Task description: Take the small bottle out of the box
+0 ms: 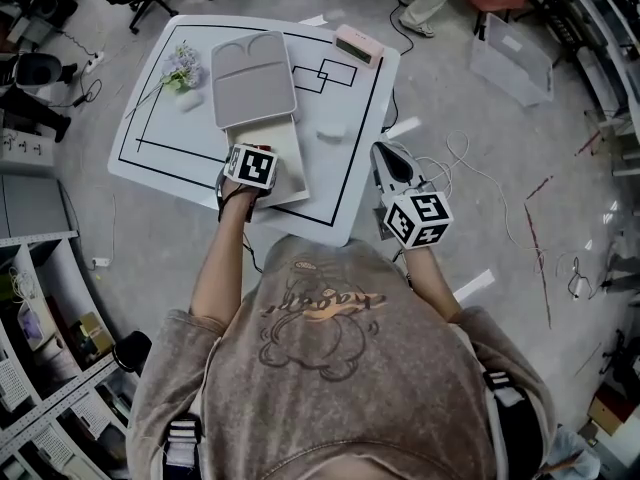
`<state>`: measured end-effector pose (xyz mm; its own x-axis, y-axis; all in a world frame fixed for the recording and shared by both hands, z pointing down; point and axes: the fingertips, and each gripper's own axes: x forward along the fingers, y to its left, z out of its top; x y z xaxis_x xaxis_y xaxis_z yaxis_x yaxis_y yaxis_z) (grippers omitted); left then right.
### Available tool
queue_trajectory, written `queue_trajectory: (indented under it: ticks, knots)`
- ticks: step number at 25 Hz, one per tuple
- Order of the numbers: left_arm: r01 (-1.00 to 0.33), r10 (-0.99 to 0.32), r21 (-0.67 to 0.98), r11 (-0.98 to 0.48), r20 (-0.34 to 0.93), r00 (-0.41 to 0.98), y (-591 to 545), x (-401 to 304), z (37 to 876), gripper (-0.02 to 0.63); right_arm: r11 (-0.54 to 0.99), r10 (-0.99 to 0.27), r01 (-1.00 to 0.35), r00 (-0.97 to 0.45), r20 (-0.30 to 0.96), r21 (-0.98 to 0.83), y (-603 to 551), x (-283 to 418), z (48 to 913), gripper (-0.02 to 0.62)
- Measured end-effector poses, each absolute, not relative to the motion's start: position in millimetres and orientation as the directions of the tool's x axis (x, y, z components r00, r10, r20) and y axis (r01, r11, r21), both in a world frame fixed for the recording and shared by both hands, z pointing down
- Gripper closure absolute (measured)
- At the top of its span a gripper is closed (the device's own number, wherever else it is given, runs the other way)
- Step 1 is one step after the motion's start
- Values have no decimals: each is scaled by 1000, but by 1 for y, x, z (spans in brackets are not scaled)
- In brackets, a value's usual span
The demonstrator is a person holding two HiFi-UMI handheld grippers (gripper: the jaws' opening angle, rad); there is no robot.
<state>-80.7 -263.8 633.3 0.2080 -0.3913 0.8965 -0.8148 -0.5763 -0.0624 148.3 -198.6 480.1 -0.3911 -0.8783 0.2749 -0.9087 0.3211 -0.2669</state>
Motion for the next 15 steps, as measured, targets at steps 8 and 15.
queue_trajectory:
  ticks: [8,15]
  knots:
    - [-819,-441,-42,-572,858,263,-268,-77,607,375,338,-872,-903,-407,272,-266,-195,141,478,600]
    - [-822,-515,-28,-568,792,329,-268,-72,585,385,359,-864,-896,-425,269,-263,-193,131,477,600]
